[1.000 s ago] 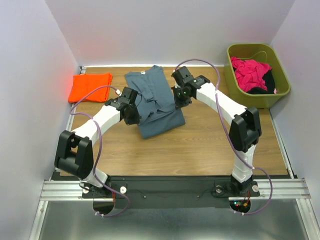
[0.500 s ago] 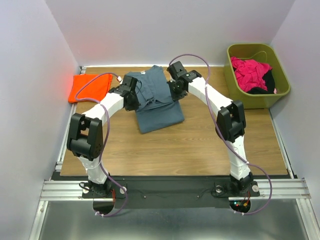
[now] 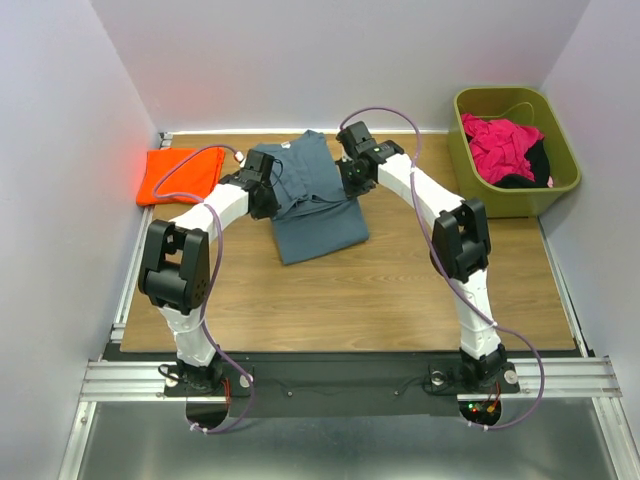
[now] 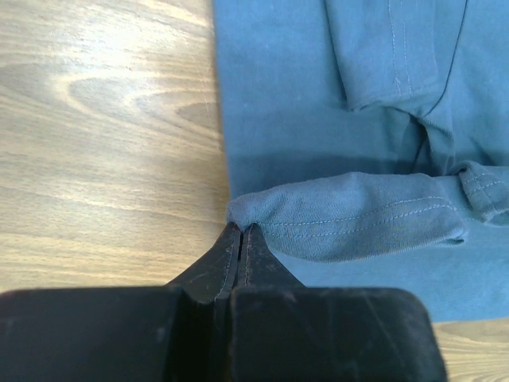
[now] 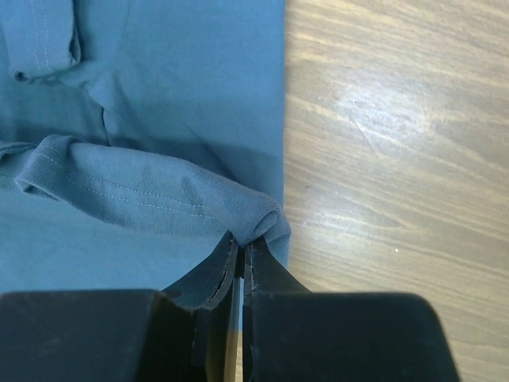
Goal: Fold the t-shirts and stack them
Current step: Fold the tshirt
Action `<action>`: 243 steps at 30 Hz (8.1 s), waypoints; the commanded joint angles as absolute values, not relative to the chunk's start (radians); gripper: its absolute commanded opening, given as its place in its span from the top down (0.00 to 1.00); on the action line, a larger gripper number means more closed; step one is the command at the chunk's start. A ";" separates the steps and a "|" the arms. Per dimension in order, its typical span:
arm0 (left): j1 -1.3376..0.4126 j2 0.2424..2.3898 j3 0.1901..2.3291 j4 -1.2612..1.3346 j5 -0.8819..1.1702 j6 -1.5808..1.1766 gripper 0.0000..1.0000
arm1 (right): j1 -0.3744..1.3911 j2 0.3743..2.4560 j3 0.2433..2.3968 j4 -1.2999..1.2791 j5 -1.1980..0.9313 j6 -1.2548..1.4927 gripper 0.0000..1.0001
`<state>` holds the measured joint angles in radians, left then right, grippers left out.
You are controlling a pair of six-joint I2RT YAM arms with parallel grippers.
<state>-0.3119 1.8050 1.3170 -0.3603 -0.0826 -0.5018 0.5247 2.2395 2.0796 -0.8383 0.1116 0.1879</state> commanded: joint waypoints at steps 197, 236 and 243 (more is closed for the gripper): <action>-0.324 1.633 1.133 -0.258 -0.149 -0.497 0.58 | 0.422 2.140 1.623 -0.199 -0.502 0.373 0.61; -0.675 1.479 1.010 -0.531 -0.175 -0.719 0.18 | 0.245 1.663 1.148 -0.511 -0.345 0.327 0.25; -0.770 1.488 0.936 -0.525 -0.123 -0.831 0.28 | 0.247 1.552 0.970 -0.514 -0.324 0.322 0.20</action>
